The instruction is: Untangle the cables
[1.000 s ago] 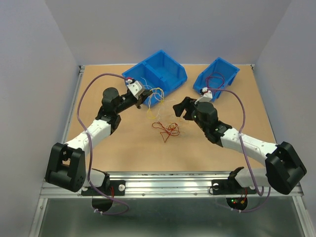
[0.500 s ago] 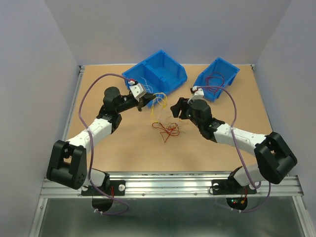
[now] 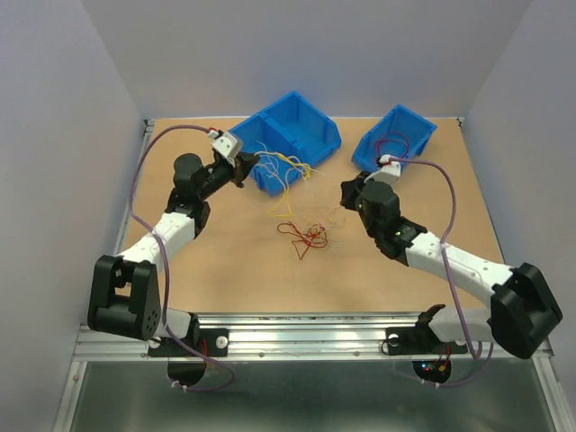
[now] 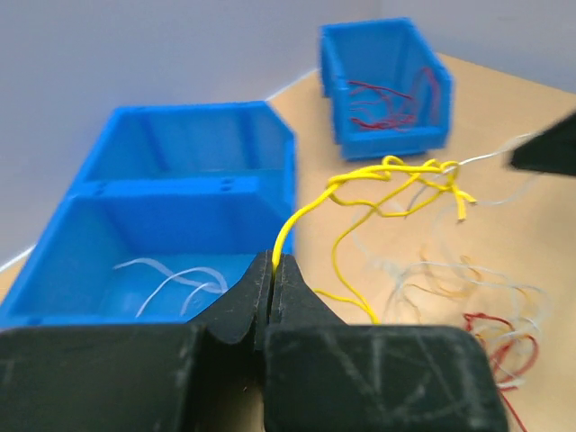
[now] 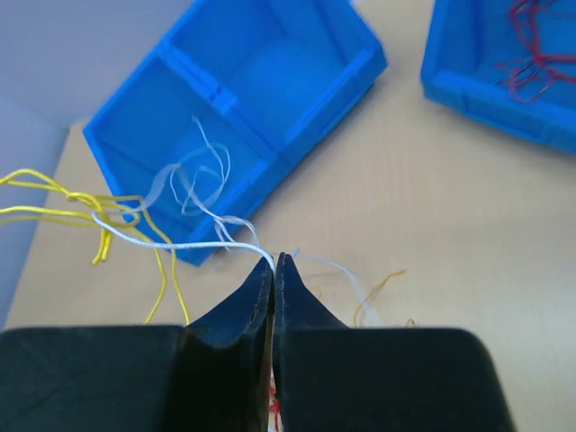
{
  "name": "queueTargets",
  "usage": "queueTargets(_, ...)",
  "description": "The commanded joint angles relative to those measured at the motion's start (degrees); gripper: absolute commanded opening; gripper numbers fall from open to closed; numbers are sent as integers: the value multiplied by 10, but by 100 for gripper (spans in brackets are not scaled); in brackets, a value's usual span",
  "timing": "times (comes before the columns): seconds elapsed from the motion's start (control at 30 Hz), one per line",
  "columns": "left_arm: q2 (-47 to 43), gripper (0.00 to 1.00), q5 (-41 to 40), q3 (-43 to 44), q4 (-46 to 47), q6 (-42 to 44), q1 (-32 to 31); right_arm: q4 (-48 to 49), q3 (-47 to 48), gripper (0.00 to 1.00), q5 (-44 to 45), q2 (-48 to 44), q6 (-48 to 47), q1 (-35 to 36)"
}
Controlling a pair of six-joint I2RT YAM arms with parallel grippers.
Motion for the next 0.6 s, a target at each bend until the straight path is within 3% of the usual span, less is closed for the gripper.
queueTargets(0.0, 8, 0, -80, 27, 60, -88, 47, 2, -22, 1, 138, -90, 32, -4)
queueTargets(0.13, 3, 0, -138, 25, 64, -123, 67, 0, -63, 0, 193, -197, 41, -3)
queueTargets(0.3, -7, 0, -112, 16, 82, -123, 69, -1, -86, 1, 207, -294, 28, -4)
queueTargets(0.57, -16, 0, -47, 68, 73, -142, 61, 0, -79, 1, 191, -275, 27, -3)
